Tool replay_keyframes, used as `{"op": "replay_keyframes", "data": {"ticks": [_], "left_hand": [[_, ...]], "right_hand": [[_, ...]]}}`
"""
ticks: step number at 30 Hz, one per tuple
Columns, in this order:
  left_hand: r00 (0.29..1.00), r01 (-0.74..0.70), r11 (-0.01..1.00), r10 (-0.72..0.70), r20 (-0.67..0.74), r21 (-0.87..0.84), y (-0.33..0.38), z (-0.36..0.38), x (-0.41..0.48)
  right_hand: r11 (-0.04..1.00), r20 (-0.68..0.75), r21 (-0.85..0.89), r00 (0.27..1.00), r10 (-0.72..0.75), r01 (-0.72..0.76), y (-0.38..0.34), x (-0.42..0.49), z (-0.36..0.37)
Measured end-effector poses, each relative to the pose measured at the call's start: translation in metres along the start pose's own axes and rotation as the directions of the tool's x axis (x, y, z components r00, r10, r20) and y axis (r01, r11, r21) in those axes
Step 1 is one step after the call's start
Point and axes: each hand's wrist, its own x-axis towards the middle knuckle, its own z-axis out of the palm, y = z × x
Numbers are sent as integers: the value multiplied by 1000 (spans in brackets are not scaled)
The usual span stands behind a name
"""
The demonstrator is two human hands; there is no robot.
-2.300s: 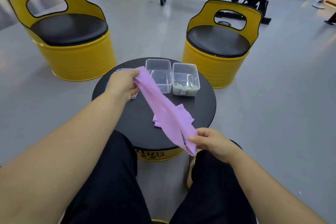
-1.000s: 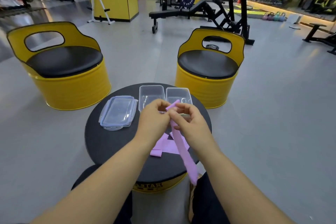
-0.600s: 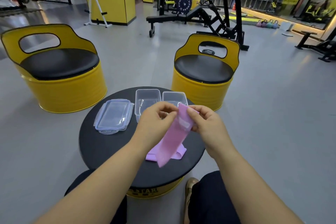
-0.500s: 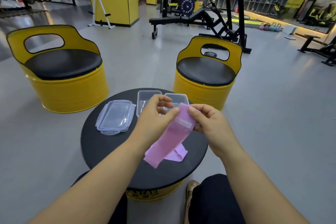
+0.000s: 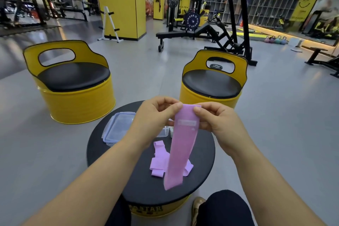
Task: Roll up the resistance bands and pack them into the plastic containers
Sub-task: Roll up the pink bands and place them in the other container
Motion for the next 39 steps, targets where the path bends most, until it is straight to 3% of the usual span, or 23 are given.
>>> {"op": "replay_keyframes", "data": {"ticks": [4,19,27,39], "left_hand": [[995,13,998,-18,97,59,7,2,-3],[997,-54,998,55,54,-15,28,8,0],[990,-142,988,141,15,64,42,3,7],[990,-135,987,132,41,84,46,-7,12]], "right_hand": [[999,-3,51,1000,15,-15,-10,1,0],[997,33,-1,997,-74,74,-40,5,2],[996,62,-16,994,-88,89,-50,10,4],[981,77,-94,983,-164,171,-53,14,3]]}}
